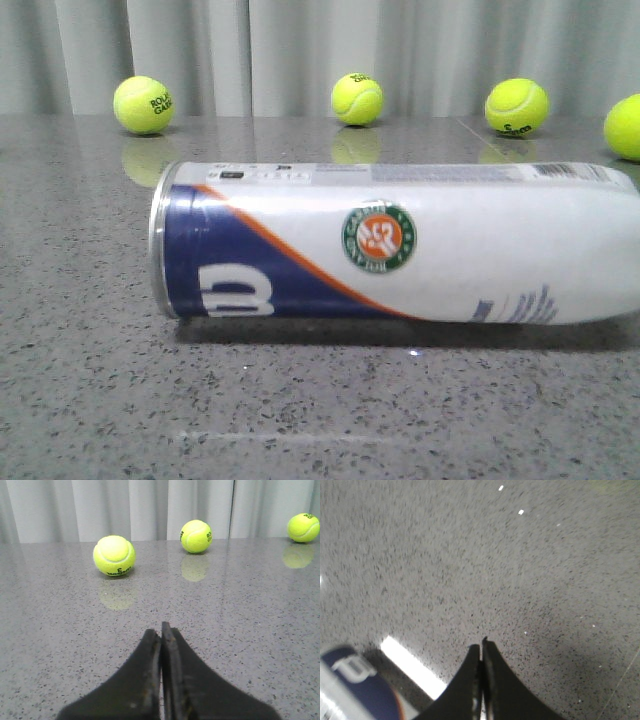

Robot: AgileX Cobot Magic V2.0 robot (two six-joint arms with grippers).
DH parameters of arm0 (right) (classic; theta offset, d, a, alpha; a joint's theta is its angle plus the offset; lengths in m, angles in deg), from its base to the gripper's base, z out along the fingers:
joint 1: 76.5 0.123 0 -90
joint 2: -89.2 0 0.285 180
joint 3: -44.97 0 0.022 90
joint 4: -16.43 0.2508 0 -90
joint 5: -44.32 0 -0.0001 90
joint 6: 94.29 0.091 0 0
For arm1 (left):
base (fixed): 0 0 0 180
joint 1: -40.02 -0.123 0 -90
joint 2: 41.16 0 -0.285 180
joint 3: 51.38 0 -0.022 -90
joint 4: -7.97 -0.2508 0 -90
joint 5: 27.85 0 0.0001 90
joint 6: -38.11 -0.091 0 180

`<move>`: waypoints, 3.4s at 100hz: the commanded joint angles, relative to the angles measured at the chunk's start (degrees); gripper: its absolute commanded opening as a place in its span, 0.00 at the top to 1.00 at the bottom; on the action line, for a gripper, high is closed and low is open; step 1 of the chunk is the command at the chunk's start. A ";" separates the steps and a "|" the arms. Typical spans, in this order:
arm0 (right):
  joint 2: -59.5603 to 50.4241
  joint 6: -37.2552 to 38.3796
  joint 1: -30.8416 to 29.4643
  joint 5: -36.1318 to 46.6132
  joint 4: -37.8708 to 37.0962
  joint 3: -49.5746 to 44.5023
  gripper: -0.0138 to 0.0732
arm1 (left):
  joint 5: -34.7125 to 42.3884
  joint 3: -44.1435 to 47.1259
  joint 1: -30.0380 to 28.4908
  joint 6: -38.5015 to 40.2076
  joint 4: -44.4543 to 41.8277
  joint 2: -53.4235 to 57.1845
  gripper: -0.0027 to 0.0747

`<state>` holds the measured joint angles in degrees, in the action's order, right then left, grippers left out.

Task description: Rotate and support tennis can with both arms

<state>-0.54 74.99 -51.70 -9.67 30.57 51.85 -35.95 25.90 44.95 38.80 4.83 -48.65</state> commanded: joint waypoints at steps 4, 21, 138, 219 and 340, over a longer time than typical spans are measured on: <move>-8.79 1.19 -0.33 11.67 0.73 -6.94 0.91 | 4.56 2.53 0.08 0.65 0.45 1.89 0.99; -19.16 1.19 -0.33 23.49 0.73 -21.74 0.91 | 4.56 2.53 0.08 0.65 0.45 1.89 0.99; -63.35 1.19 -0.33 44.09 1.34 -63.36 0.91 | 5.75 0.49 0.08 0.65 1.48 1.78 0.99; -63.35 1.19 -0.33 44.15 1.34 -63.36 0.91 | -28.86 -33.39 0.08 -8.17 23.47 -34.59 0.60; -63.35 1.19 -0.33 44.15 1.34 -63.36 0.91 | -60.26 -54.60 16.03 -53.65 96.73 -89.93 0.99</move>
<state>-64.18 76.16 -51.70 30.45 31.67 -12.99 -92.24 -25.52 60.66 -11.69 96.42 -140.86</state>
